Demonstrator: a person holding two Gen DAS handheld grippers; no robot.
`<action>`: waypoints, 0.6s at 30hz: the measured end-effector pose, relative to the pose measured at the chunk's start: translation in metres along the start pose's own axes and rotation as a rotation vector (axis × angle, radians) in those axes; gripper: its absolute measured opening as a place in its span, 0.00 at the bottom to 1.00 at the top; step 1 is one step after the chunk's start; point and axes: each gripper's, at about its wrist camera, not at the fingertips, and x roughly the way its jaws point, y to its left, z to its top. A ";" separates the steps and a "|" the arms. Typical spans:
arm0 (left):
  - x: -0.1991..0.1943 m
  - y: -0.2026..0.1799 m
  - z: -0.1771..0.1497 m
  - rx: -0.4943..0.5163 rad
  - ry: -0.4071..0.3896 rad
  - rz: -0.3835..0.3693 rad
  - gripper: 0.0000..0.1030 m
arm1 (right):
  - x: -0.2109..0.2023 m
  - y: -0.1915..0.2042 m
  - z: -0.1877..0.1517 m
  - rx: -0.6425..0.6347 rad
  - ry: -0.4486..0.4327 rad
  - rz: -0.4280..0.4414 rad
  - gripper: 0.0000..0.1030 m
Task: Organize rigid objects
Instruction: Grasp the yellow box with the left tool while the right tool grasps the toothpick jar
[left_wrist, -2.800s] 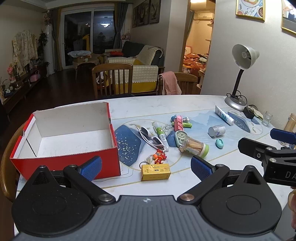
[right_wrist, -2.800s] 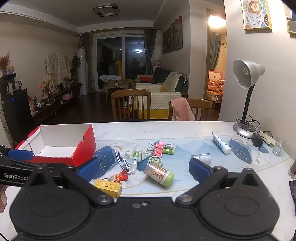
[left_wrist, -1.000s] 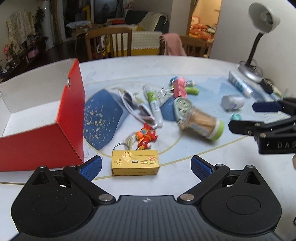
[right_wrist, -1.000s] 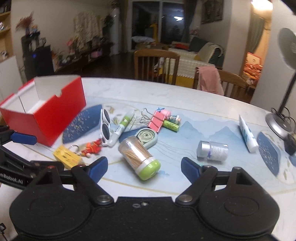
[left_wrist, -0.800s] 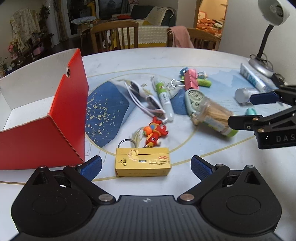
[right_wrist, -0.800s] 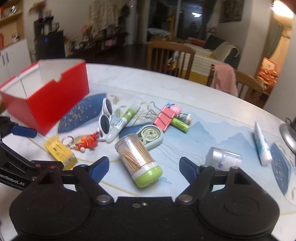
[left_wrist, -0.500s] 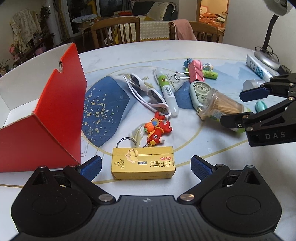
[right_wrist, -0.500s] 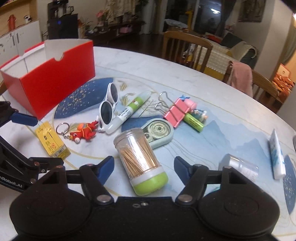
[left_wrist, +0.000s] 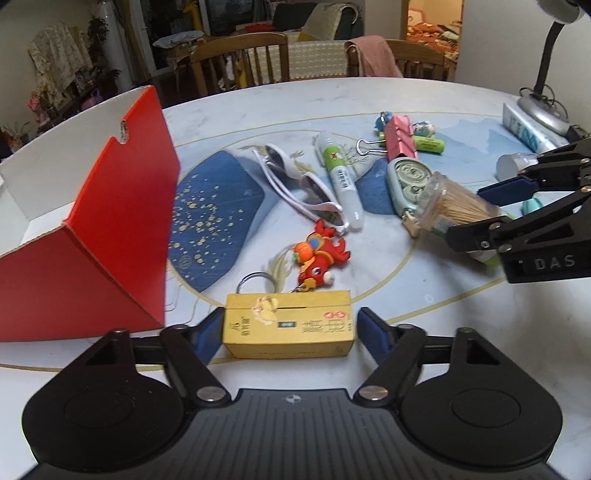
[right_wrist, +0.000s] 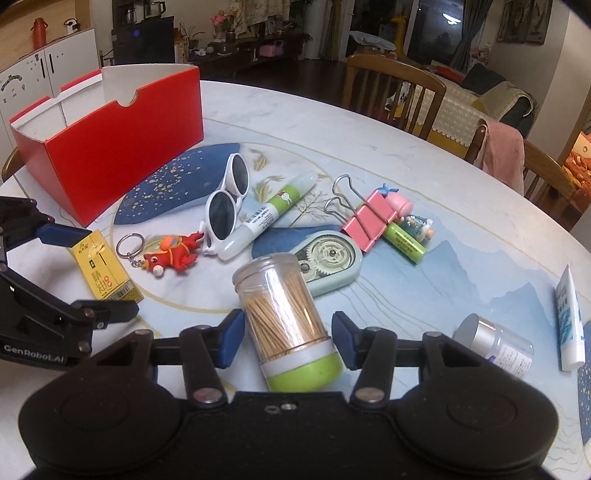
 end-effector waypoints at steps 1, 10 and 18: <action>0.000 0.001 0.000 -0.005 0.002 -0.002 0.69 | -0.001 0.000 0.000 0.005 0.002 0.003 0.49; -0.023 0.007 -0.004 -0.053 -0.012 -0.013 0.69 | -0.013 -0.001 -0.002 0.073 0.007 0.041 0.49; -0.056 0.024 -0.003 -0.093 -0.042 -0.079 0.69 | -0.042 0.009 0.006 0.107 -0.013 0.077 0.49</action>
